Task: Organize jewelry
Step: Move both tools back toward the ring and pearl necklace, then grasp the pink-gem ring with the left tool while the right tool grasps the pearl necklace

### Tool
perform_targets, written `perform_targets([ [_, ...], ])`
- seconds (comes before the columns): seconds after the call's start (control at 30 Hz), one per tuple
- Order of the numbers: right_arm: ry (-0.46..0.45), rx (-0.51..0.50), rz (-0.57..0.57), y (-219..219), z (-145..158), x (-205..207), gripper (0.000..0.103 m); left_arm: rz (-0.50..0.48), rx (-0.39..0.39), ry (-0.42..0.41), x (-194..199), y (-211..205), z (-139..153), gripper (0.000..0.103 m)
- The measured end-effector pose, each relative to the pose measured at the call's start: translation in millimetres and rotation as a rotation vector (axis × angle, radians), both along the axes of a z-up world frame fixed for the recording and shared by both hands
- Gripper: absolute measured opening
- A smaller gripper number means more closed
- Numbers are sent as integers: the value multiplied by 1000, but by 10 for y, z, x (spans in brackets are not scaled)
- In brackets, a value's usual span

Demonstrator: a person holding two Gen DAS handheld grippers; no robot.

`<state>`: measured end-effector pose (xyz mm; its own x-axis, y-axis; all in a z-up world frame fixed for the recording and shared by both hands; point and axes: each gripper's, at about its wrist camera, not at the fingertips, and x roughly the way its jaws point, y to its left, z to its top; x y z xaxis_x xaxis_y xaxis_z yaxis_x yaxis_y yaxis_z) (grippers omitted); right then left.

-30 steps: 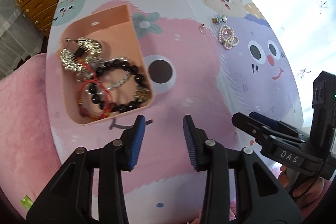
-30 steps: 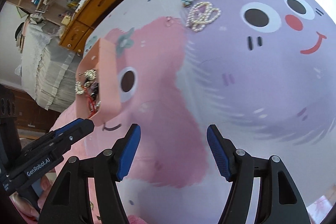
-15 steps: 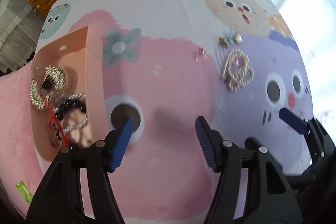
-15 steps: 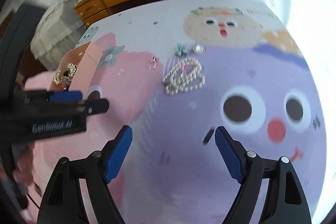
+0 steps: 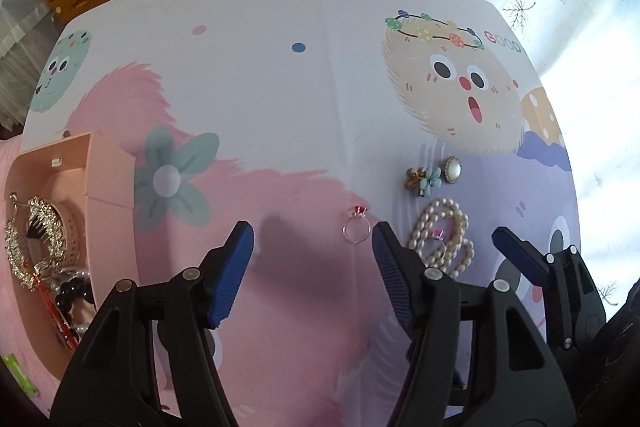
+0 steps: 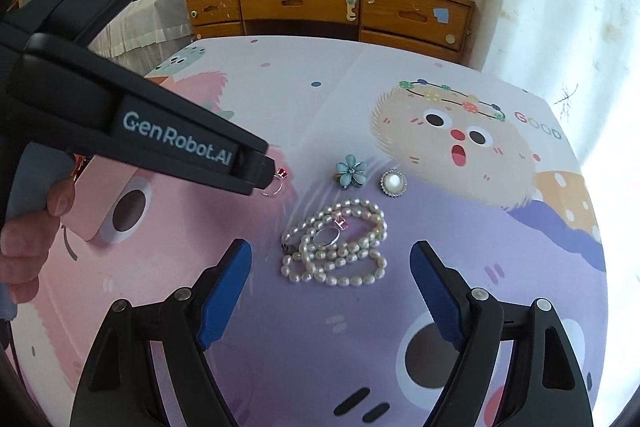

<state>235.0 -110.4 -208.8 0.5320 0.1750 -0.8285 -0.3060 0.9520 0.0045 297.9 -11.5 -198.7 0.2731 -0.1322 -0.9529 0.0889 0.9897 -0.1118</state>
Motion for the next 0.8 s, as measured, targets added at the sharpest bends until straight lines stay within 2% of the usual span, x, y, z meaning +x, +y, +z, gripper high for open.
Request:
perform_targets([
  [0.17,32,12,21,-20,-133,117,82,-14,-25,-5,36,-73,-66,57],
  [0.23,24,7,28,-14,-166,89,75,-25,-18,-5,42,-114,-91,54],
  [0.3,14,-18,30,-16,-199,58,69,-45,7,-20,22,-167,-89,47],
  [0.37,7,-20,34,-28,-214,57,66,-59,26,-45,8,-200,-91,42],
  [0.4,3,-20,34,-33,-213,33,61,-65,37,-54,4,-220,-95,40],
  [0.5,0,-17,45,-34,-197,17,34,-77,43,-79,-15,-243,-92,28],
  [0.53,3,-17,54,-26,-200,23,29,-87,45,-86,-23,-248,-92,25],
  [0.63,16,-14,62,-7,-183,26,20,-105,75,-105,-45,-271,-95,14],
  [0.8,70,48,37,-60,-135,32,14,-94,40,-84,-83,-237,-81,12],
])
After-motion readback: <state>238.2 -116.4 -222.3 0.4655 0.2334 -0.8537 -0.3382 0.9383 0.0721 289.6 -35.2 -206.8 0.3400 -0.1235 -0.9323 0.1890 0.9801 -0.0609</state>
